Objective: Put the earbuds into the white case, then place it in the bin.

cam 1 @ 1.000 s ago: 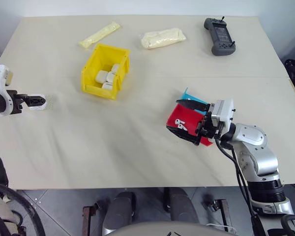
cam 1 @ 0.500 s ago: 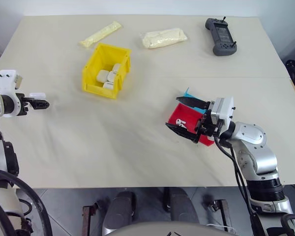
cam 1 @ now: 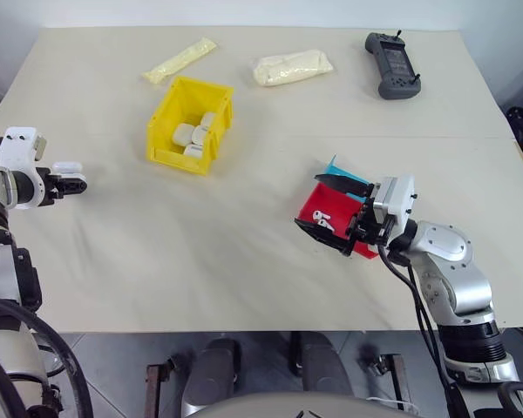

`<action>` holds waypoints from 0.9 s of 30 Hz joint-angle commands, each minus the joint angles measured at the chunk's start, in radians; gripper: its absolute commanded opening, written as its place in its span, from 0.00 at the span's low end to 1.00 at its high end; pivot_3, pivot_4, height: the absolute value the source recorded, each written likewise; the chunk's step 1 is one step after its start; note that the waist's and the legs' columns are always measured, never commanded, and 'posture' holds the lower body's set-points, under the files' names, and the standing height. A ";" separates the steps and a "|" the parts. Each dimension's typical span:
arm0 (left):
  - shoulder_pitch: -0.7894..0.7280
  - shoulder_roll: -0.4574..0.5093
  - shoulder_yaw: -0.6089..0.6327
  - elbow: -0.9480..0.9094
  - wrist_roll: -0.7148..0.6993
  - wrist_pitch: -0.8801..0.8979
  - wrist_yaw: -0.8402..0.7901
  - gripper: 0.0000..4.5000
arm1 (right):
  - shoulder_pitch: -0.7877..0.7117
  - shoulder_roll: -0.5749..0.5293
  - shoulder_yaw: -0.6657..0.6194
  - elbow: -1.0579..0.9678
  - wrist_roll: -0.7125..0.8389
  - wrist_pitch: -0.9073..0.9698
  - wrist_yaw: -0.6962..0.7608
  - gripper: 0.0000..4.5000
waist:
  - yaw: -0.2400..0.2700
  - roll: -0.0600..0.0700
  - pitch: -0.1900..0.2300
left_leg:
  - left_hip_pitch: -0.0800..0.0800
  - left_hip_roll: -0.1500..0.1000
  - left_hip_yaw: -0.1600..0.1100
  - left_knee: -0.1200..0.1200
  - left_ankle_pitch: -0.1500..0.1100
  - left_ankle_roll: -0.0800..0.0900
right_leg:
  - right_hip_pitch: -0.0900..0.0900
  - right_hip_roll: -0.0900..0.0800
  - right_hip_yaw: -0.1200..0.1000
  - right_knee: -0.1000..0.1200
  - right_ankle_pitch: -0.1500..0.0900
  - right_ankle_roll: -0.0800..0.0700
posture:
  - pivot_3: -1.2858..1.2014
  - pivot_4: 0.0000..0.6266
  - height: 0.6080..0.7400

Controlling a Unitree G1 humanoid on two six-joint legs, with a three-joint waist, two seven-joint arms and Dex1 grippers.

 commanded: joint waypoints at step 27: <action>1.042 -0.518 0.339 -1.532 -0.523 -0.558 -0.295 0.61 | 0.046 -0.149 -0.120 -0.021 0.011 0.012 0.060 1.00 | 0.005 0.001 0.000 | 0.004 0.010 0.007 0.005 -0.007 0.002 | 0.004 -0.001 -0.003 -0.004 0.000 -0.001 | 0.52 0.24 1.00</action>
